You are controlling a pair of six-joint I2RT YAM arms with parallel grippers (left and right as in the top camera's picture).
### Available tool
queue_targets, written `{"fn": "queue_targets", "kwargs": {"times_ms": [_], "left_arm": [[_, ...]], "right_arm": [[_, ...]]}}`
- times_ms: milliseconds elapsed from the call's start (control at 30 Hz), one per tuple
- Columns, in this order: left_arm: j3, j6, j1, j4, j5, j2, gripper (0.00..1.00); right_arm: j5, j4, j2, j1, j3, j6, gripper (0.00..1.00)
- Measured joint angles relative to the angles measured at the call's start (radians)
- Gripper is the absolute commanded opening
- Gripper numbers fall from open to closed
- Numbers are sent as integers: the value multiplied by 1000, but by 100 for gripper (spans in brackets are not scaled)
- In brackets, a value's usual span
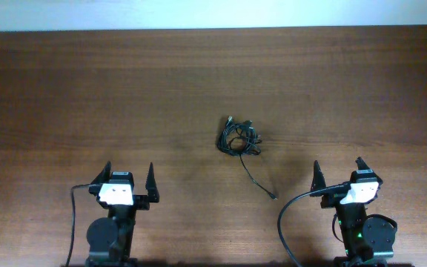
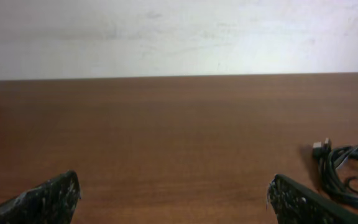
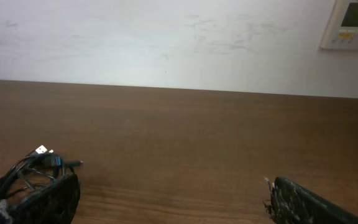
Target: Untangle cables
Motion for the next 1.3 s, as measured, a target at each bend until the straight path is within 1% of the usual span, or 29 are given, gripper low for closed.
{"fn": "queue_targets", "kwargs": {"times_ms": [167,267,300,333,367,467,500,567,600,633,700,767,833,967,1067,1300], "left_arm": [[182,-6,0,-126,-5,3,99],[325,-23,0,-167,-16,95,99],[402,-23,0,-164,-14,200,99],[444,-24,0,-172,-7,267,99],[529,-26,0,-173,26,401,99],[755,-27,-1,-312,122,706,99],[843,-26,-1,-357,170,850,99],[900,-27,-2,-374,214,934,99],[922,-27,-2,-370,233,1011,99],[922,-27,-2,-376,240,1039,99],[922,-27,-2,-378,251,1063,99],[922,-27,-2,-423,253,1075,99],[922,-27,-2,-436,253,1086,99],[922,-27,-2,-389,253,1143,99],[922,-27,-2,-318,253,1184,99],[922,-27,-2,-281,253,1191,99]], "right_arm": [[0,0,0,0,0,1,98],[0,0,-1,0,0,1,98],[0,0,0,0,0,0,98],[0,-1,1,0,0,1,98],[0,0,-1,0,0,0,98],[0,0,-1,0,0,1,98],[0,0,-1,0,0,1,98],[0,0,0,0,0,0,98],[0,0,-1,0,0,1,98],[0,0,-1,0,0,0,98],[0,0,-1,0,0,1,98],[0,0,-1,0,0,0,98],[0,0,-1,0,0,0,98],[0,0,-1,0,0,1,98],[0,0,-1,0,0,1,98],[0,0,-1,0,0,1,98]]}}
